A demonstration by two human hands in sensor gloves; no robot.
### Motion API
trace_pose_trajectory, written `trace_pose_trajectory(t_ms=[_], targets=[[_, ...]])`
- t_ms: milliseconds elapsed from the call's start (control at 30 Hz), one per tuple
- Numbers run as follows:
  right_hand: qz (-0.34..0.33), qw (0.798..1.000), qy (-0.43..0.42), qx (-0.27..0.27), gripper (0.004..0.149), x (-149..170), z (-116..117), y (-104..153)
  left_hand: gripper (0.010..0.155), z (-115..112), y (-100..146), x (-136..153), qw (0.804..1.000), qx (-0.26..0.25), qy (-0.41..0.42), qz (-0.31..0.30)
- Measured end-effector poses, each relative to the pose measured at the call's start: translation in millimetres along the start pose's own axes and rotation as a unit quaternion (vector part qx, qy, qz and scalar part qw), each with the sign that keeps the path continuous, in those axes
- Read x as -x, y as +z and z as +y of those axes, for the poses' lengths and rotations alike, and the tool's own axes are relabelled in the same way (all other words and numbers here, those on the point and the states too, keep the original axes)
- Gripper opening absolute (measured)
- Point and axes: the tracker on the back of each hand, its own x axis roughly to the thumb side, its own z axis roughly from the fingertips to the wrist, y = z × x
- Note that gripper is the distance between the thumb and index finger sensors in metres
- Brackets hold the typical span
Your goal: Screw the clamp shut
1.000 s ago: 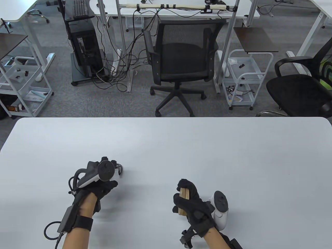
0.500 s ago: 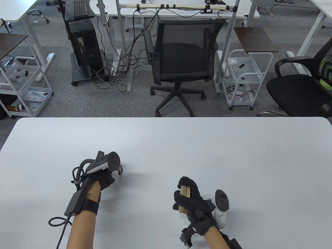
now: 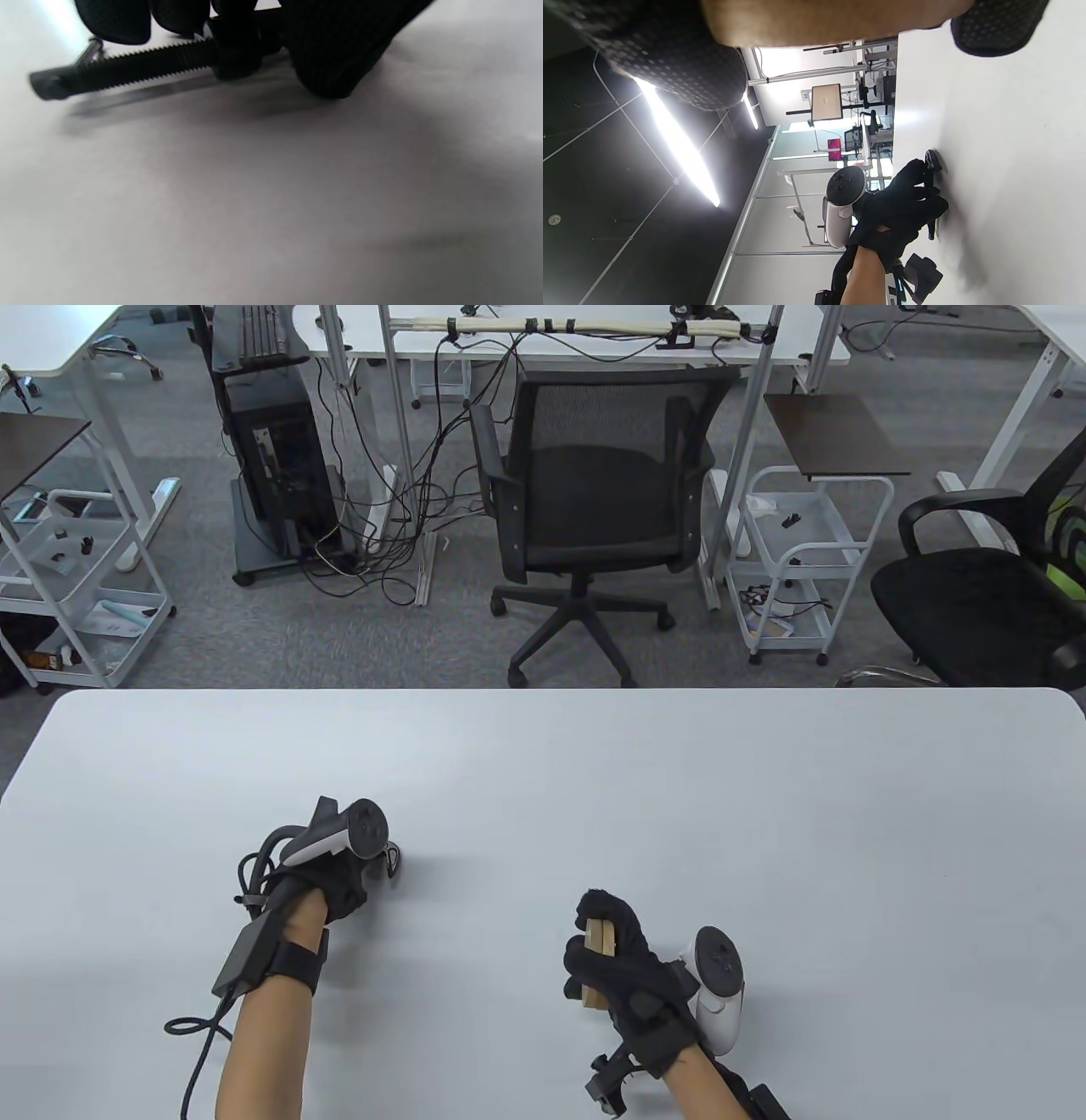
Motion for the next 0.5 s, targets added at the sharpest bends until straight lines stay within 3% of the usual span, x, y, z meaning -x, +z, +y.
trace_pose_trajectory(t_ms=[133,300,433,500], targets=[[0.001,1.0,0.001,0.003,0.081,0.2,-0.6,0.6,0.087,-1.0,-0.8,-0.7,1.0,-0.021,-0.007,-0.009],[0.008,1.0,0.001,0.002,0.081,2.3,-1.5,0.9,0.081,-5.3,0.1,-9.6,0.994,-0.059,-0.089,-0.019],[0.006,1.0,-0.001,0.002,0.081,1.0,-2.1,1.7,0.062,-5.7,0.1,-6.6,0.993,-0.103,-0.055,-0.01],[0.003,1.0,-0.003,0.004,0.08,-0.2,-3.3,2.4,0.067,-8.5,-2.8,-1.2,0.996,-0.089,-0.028,0.01]])
